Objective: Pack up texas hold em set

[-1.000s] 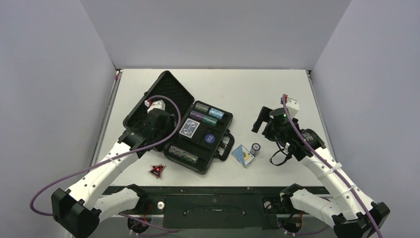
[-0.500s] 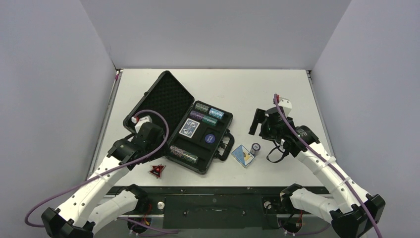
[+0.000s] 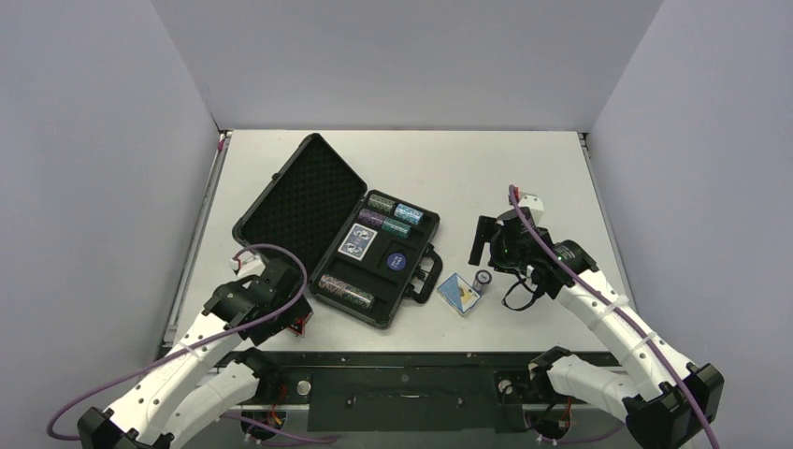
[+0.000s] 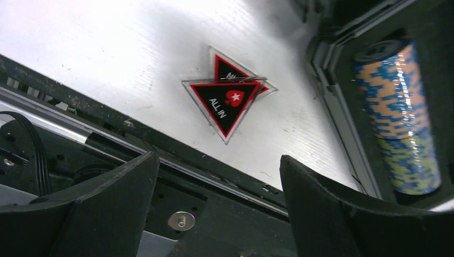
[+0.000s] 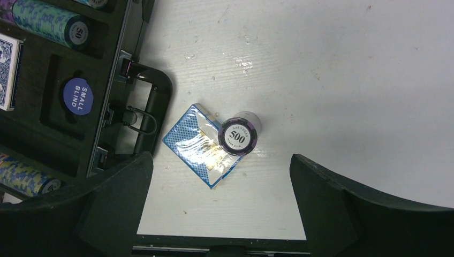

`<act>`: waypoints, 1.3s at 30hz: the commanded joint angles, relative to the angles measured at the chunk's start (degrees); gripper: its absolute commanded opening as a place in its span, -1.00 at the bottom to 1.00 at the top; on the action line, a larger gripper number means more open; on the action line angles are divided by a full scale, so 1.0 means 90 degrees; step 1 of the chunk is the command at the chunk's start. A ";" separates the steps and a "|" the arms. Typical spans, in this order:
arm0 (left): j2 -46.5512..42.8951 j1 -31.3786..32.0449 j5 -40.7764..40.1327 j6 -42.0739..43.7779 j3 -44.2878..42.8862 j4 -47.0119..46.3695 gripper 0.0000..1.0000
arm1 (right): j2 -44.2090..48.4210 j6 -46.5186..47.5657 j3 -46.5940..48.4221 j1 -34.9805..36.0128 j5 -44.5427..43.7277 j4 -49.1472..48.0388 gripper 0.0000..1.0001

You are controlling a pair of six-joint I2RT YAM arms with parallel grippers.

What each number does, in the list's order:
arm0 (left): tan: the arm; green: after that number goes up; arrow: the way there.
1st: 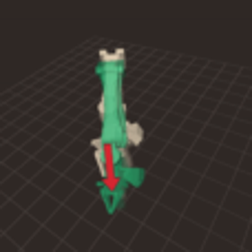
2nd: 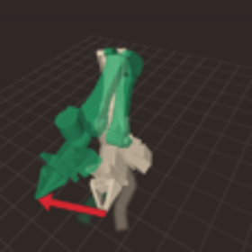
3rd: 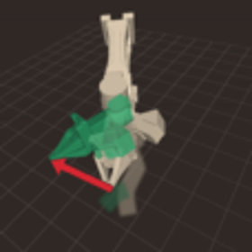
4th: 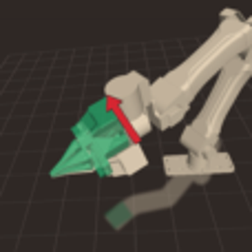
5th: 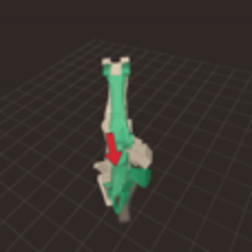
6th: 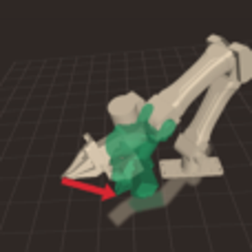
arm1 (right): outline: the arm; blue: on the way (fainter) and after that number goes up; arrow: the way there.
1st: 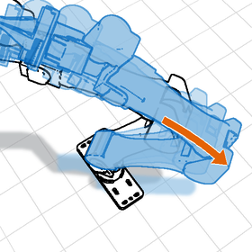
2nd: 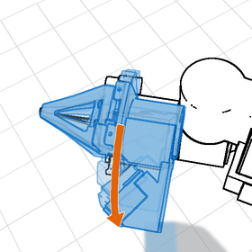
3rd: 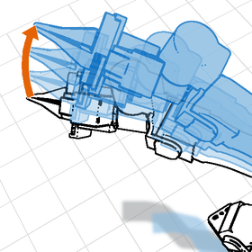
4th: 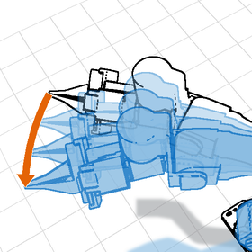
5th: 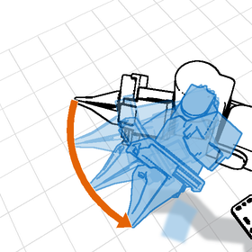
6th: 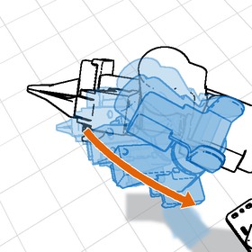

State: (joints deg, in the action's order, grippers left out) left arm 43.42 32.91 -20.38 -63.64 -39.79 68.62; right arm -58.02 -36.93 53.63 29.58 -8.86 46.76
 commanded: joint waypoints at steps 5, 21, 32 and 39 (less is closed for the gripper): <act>-0.0117 0.0007 -0.0119 -0.1036 0.0585 -0.0220 0.85 | 0.0125 0.0139 -0.0094 -0.0045 0.0100 -0.0108 0.90; -0.0334 -0.0293 -0.0254 -0.2494 0.1426 -0.1029 0.83 | 0.0235 0.0177 -0.0193 -0.0045 0.0125 -0.0047 0.90; -0.1022 -0.0326 -0.0384 -0.3157 0.1835 -0.1457 0.80 | 0.0169 0.0182 -0.0185 -0.0045 0.0164 -0.0077 0.90; -0.0658 -0.0329 -0.0447 -0.3109 0.1701 -0.1499 0.79 | 0.0171 0.0164 -0.0221 -0.0045 0.0171 -0.0110 0.90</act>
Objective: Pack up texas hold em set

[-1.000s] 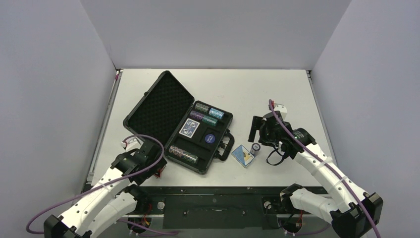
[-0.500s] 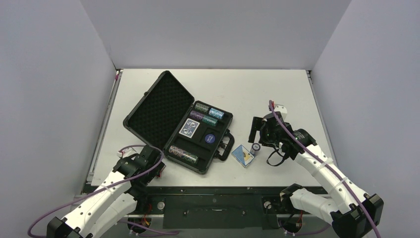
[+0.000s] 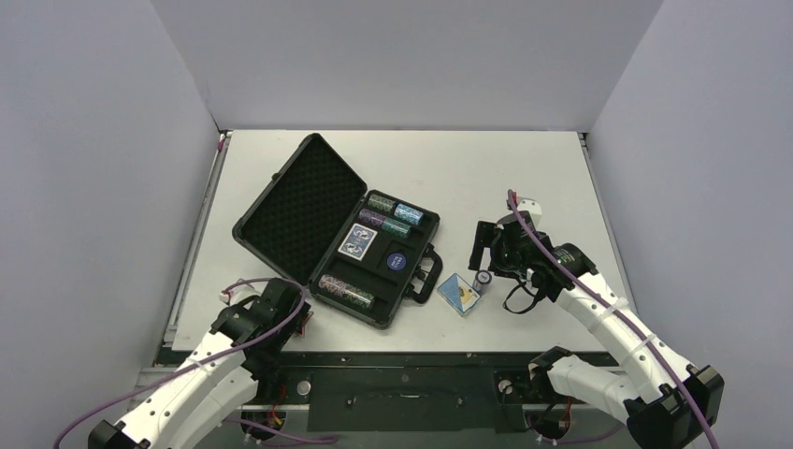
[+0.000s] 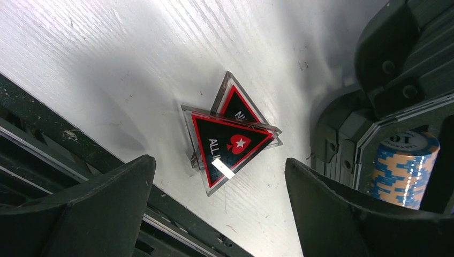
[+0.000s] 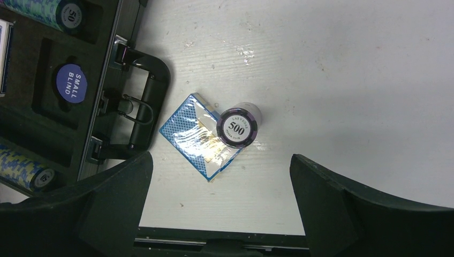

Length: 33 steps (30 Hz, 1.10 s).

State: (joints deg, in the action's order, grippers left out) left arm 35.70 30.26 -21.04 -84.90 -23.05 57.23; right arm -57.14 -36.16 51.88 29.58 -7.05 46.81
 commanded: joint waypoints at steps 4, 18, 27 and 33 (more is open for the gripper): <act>0.0499 -0.0041 -0.0482 -0.0698 -0.0318 -0.0264 0.79 | 0.0080 0.0086 -0.0041 -0.0045 -0.0042 -0.0112 0.90; 0.1239 -0.0219 -0.0450 -0.0434 -0.0515 -0.0717 0.78 | 0.0066 0.0131 -0.0107 -0.0045 -0.0092 -0.0132 0.90; 0.1607 -0.0334 -0.0434 -0.0208 -0.0606 -0.0853 0.77 | 0.0034 0.0146 -0.0112 -0.0045 -0.0122 -0.0152 0.91; 0.1810 -0.0409 -0.0393 -0.0061 -0.0630 -0.1053 0.76 | 0.0024 0.0151 -0.0110 -0.0045 -0.0143 -0.0155 0.91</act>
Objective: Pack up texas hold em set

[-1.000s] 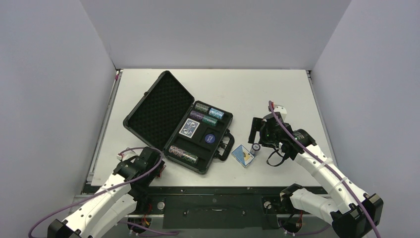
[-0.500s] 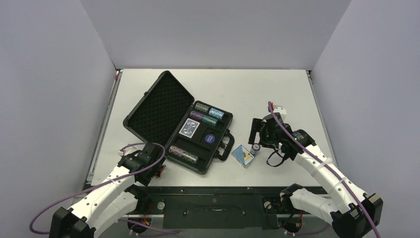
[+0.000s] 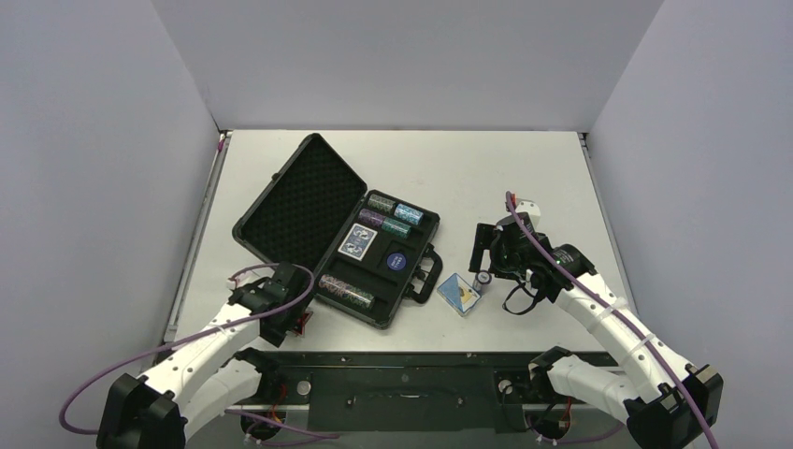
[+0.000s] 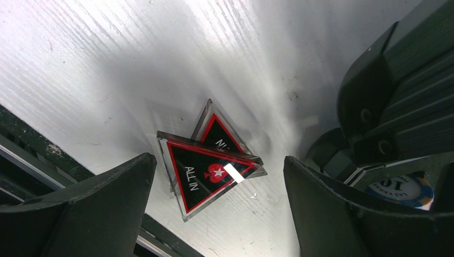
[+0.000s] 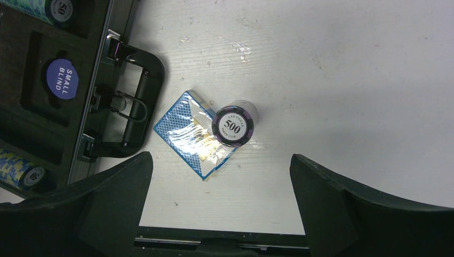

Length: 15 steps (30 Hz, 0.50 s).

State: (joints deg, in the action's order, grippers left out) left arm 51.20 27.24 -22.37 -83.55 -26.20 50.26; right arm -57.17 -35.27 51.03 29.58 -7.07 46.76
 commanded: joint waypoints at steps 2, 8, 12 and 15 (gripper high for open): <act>0.0159 -0.0091 -0.0226 -0.0175 -0.0282 -0.0306 0.75 | 0.0028 0.0051 -0.0015 -0.0045 -0.0141 -0.0147 0.91; 0.0332 -0.0107 -0.0200 -0.0068 -0.0318 -0.0350 0.69 | 0.0007 0.0062 -0.0025 -0.0045 -0.0161 -0.0147 0.91; 0.0407 -0.0131 -0.0188 -0.0006 -0.0333 -0.0351 0.64 | 0.0009 0.0061 -0.0034 -0.0045 -0.0177 -0.0151 0.91; 0.0433 -0.0154 -0.0178 0.0042 -0.0318 -0.0379 0.57 | 0.0005 0.0063 -0.0035 -0.0045 -0.0185 -0.0148 0.91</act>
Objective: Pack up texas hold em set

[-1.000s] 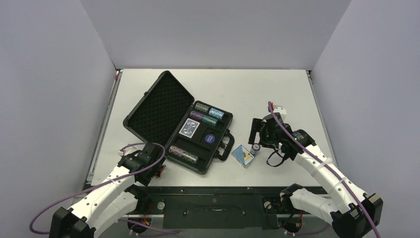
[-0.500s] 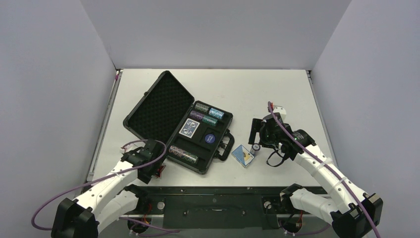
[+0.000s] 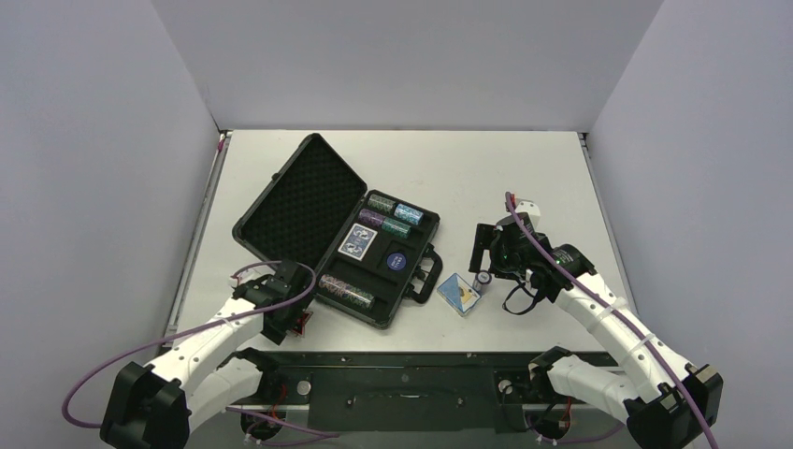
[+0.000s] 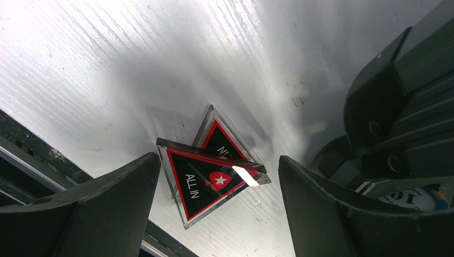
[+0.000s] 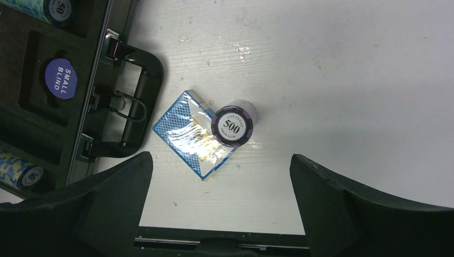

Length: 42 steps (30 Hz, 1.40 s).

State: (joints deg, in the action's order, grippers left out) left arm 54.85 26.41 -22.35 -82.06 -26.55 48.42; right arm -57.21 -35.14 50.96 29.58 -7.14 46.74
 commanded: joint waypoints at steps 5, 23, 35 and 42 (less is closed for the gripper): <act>0.0050 -0.0073 -0.0143 -0.0065 -0.0242 -0.0249 0.45 | 0.0000 0.0062 -0.0023 -0.0045 -0.0193 -0.0145 0.91; 0.0049 -0.0122 0.0057 0.0206 -0.0097 -0.0418 0.11 | 0.0011 0.0055 -0.0054 -0.0050 -0.0220 -0.0156 0.91; -0.0205 -0.0122 0.0174 0.0417 0.0090 -0.0461 -0.39 | 0.0008 0.0056 -0.0066 -0.0051 -0.0223 -0.0165 0.91; -0.0537 -0.0122 0.0123 0.0625 -0.0076 -0.0103 -0.52 | 0.0028 0.0059 -0.0068 -0.0054 -0.0230 -0.0158 0.91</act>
State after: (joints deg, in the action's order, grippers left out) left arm 52.47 25.71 -20.58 -77.38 -25.76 45.54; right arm -57.28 -35.11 50.59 29.56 -7.64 46.74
